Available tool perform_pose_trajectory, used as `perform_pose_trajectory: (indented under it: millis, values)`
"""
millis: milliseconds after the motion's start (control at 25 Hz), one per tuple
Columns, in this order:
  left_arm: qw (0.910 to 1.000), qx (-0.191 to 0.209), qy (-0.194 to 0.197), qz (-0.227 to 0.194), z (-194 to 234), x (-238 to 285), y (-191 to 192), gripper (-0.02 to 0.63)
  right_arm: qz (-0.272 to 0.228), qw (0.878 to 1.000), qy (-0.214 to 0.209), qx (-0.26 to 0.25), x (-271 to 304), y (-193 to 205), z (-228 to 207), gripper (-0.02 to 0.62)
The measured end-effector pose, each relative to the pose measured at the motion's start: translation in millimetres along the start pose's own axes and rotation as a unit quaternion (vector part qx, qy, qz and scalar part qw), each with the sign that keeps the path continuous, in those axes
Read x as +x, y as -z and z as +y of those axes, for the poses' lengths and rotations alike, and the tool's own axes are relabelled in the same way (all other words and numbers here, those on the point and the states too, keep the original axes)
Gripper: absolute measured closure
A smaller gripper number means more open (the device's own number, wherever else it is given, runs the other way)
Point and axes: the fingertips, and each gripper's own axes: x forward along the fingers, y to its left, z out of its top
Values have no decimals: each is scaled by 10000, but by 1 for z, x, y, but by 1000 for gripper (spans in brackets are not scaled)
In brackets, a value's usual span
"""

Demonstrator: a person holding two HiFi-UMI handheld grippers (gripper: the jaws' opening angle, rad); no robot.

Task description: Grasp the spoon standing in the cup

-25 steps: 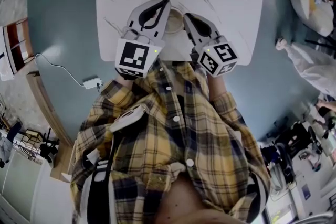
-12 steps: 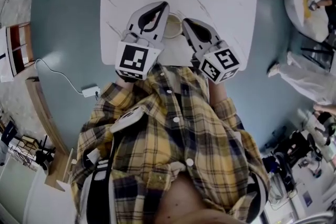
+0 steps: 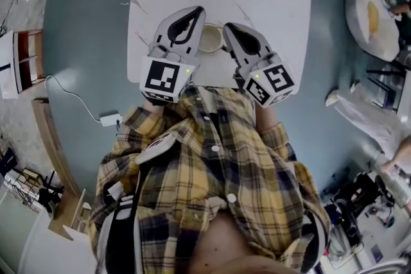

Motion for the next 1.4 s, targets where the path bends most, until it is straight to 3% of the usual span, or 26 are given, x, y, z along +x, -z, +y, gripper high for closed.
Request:
perform_pose_trajectory:
  millis: [240, 760, 1400]
  values:
    - [9997, 44, -153, -194, 3, -9, -19, 592, -321, 9978, -59, -572, 3, -37, 13, 563]
    - [9980, 196, -299, -519, 9, -24, -59, 592, -1076, 9870, -133, -1183, 0, -113, 39, 563]
    - [9976, 317, -100, -603, 0, -21, -73, 592, -1272, 9839, 71, -1256, -14, -126, 34, 563]
